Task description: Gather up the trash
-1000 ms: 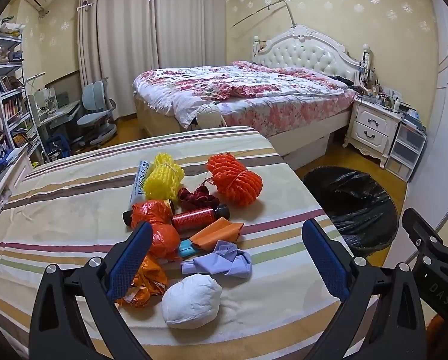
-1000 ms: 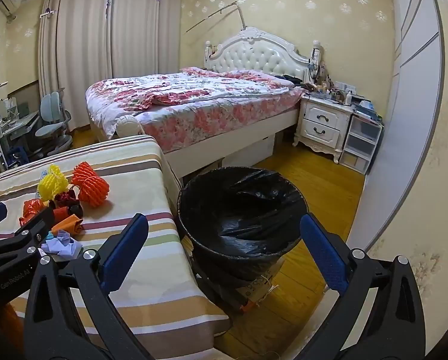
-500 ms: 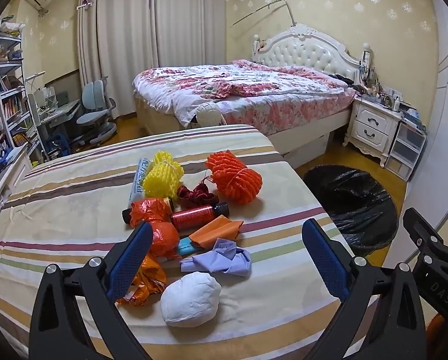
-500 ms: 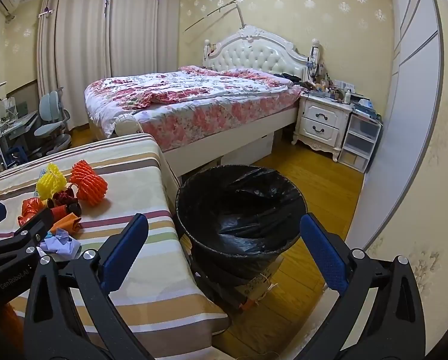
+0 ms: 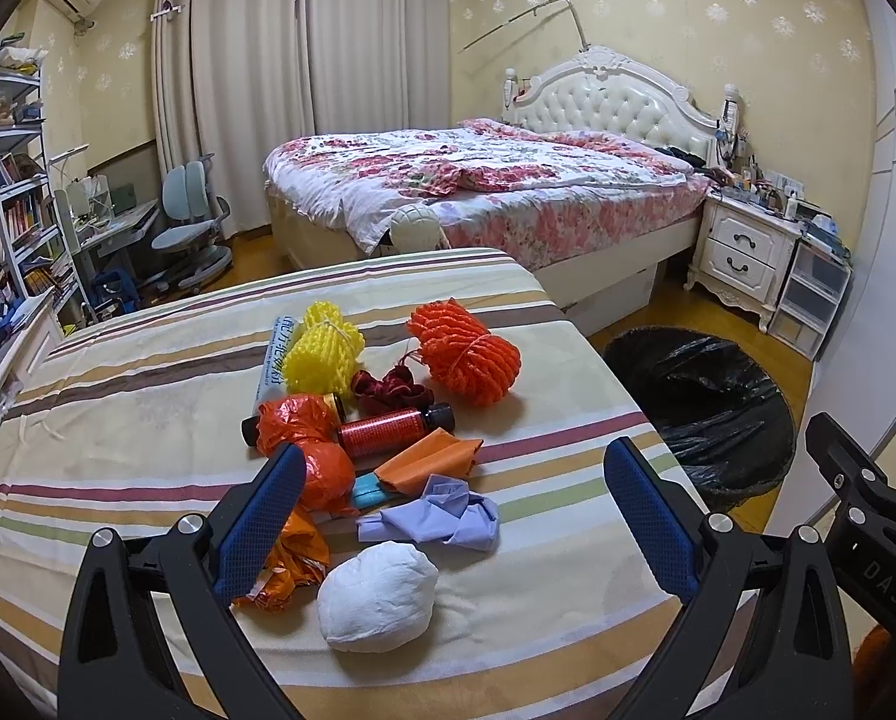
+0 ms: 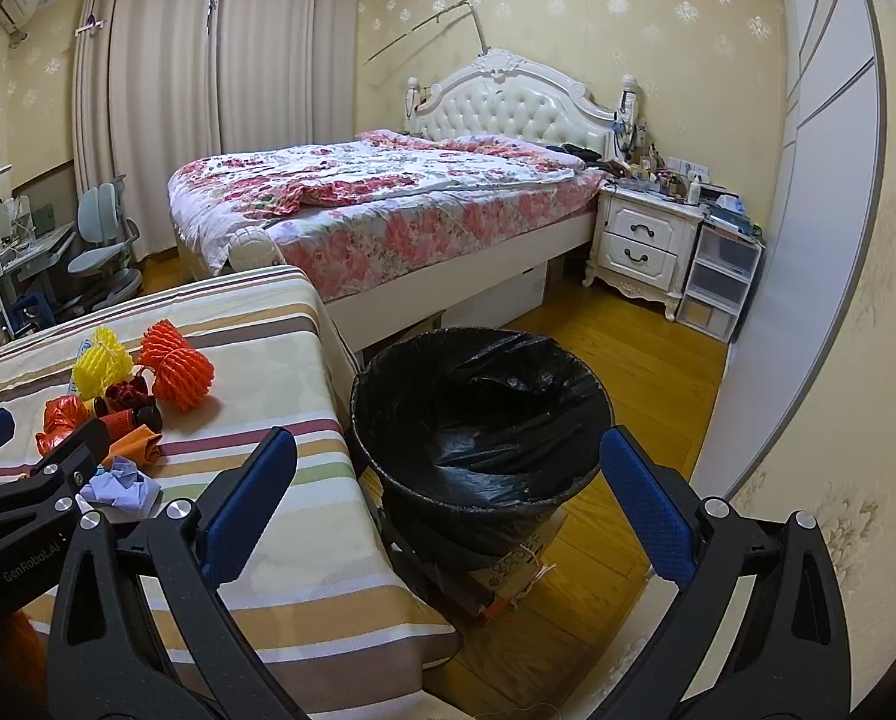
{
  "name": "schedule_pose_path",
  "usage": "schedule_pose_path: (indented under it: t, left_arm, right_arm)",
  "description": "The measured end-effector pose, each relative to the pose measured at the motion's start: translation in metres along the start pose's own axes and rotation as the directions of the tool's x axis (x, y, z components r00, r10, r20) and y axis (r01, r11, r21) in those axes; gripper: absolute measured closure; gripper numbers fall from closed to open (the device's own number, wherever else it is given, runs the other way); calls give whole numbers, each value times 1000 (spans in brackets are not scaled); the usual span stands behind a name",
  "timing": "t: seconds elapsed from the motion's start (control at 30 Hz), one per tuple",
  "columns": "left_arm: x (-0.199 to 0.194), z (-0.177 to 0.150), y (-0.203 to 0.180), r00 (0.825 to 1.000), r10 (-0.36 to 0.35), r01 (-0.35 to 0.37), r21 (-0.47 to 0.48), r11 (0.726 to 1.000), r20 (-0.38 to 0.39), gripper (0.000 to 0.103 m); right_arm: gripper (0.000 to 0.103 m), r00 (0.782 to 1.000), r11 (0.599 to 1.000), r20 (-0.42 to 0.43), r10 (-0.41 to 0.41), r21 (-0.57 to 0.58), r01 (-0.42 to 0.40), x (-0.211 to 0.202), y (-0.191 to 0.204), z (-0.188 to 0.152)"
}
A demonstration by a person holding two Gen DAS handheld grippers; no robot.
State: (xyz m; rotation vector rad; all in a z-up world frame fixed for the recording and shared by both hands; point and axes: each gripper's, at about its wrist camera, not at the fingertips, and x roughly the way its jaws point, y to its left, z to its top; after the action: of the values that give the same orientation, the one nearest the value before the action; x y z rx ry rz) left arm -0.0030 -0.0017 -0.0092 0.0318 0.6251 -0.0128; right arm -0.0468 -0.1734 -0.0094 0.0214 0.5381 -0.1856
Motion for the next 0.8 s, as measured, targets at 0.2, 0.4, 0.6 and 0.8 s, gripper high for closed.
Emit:
schedule_pose_path:
  t: [0.2, 0.4, 0.6, 0.8]
  left_arm:
    - [0, 0, -1, 1000, 1, -1, 1, 1000, -1, 6]
    - [0, 1, -1, 1000, 2, -2, 0, 1000, -2, 6]
    - [0, 0, -2, 1000, 2, -2, -1, 1000, -3, 6]
    - [0, 0, -2, 1000, 0, 0, 1, 1000, -3, 6]
  right_arm:
    - [4, 1000, 1000, -1, 1, 1, -1, 0, 0, 0]
    - [4, 1000, 1000, -2, 0, 1, 0, 0, 0, 0]
    - [4, 1000, 1000, -3, 1, 1, -1, 0, -1, 0]
    - [4, 1000, 1000, -4, 1, 3, -1, 0, 0, 0]
